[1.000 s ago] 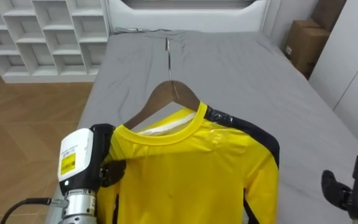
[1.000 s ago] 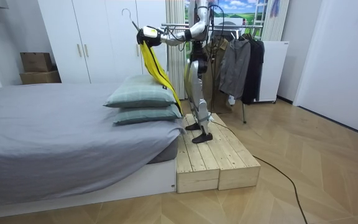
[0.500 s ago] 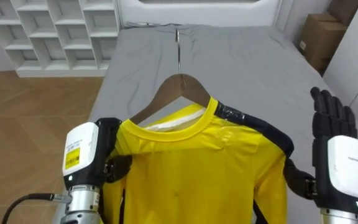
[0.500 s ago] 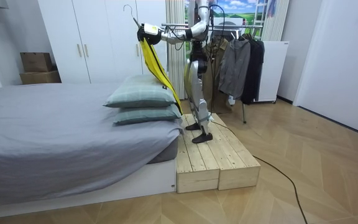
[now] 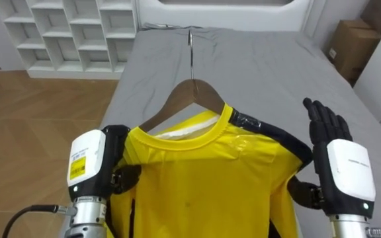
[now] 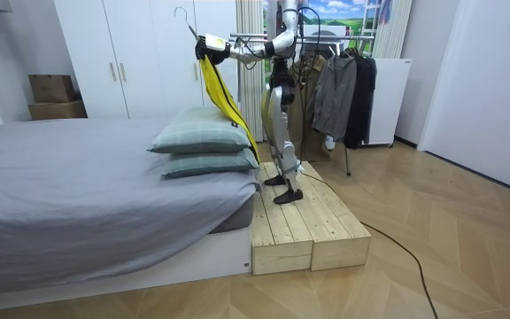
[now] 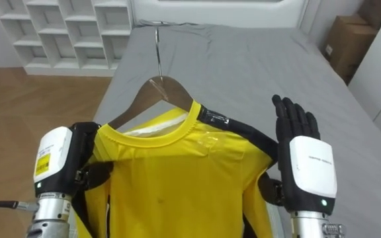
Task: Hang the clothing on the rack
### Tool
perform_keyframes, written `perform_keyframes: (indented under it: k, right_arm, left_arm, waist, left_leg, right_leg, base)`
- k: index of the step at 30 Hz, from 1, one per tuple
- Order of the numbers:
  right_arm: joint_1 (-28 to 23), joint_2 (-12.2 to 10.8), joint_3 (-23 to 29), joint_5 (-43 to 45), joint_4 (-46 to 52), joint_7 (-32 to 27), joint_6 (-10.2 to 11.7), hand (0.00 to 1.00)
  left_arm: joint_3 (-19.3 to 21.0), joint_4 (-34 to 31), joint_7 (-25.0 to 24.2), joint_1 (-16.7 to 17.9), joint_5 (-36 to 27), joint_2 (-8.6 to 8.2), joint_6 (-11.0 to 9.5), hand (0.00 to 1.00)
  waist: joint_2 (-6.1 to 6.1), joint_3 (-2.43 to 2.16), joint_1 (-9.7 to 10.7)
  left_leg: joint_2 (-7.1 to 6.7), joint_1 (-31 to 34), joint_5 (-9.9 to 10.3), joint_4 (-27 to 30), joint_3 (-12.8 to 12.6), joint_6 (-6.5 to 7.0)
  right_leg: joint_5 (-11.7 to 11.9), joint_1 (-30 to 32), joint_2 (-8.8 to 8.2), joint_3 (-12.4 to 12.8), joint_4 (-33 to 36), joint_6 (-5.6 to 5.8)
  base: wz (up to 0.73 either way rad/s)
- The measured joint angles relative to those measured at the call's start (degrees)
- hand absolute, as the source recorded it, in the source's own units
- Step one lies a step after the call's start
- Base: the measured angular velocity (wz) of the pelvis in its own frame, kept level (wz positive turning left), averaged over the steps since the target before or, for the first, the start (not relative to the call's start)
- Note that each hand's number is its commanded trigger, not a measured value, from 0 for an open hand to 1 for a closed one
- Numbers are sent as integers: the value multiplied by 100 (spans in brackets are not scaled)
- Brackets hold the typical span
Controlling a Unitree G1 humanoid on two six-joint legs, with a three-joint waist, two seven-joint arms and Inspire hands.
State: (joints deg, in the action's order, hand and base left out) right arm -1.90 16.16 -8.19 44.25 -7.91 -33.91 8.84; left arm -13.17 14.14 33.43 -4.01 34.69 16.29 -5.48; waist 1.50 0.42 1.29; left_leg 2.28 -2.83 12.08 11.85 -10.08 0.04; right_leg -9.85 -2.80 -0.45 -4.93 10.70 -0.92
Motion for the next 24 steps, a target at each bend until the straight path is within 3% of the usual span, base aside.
perform_keyframes:
  k: [11,16,24]
  right_arm:
    - [31,47,-2,-102,0,223,8,0]
    - [34,231,-23,-99,1,223,64,0]
    - [194,235,-24,-102,15,346,63,0]
  left_arm:
    - [2,-7,-11,0,118,21,-173,100]
    - [2,-17,-10,0,236,30,-245,100]
    - [2,-16,-11,-1,243,30,-245,100]
  waist:
    - [28,1,-11]
    - [88,3,-22]
    - [86,3,-23]
  left_leg:
    - [-5,9,0,-3,67,0]
    - [-5,19,0,-4,64,0]
    - [-5,17,0,-6,66,0]
  right_leg:
    - [1,-11,-1,-39,0,-1]
    - [0,-3,0,-36,-8,-1]
    - [0,0,3,-25,-14,-1]
  base:
    - [2]
    - [0]
    - [0]
